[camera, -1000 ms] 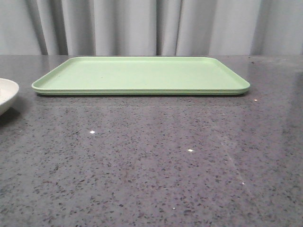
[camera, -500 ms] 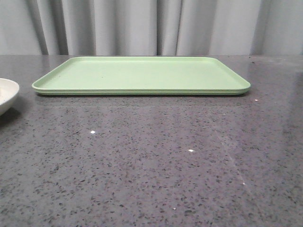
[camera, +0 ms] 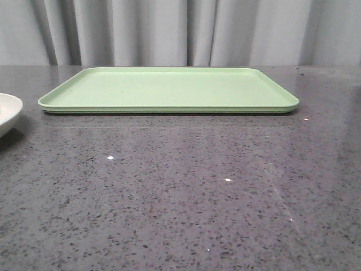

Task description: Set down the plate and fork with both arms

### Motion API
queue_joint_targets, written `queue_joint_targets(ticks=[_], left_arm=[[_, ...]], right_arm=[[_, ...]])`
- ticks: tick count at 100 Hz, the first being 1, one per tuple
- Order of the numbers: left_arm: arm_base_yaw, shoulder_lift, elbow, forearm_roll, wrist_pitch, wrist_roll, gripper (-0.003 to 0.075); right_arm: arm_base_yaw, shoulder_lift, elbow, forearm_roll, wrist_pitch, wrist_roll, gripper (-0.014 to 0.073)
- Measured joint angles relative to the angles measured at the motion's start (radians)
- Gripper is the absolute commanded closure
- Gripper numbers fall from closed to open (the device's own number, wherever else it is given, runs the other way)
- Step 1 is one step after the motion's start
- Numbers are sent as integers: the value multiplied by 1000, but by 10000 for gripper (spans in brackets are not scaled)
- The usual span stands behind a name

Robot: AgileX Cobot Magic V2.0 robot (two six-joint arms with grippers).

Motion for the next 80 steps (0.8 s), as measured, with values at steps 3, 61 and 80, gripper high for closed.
queue_joint_targets(ticks=[3,61,80], left_arm=[[0,15,-19,-2,17,0,741],[0,405,-383,0,205,0,738],[0,464,-425,0,209,0,594]], right_arm=[[0,9,-20,0,21,0,660],[24,256,-306,0,320,0,654],[62,361,-356,0,351,0,461]])
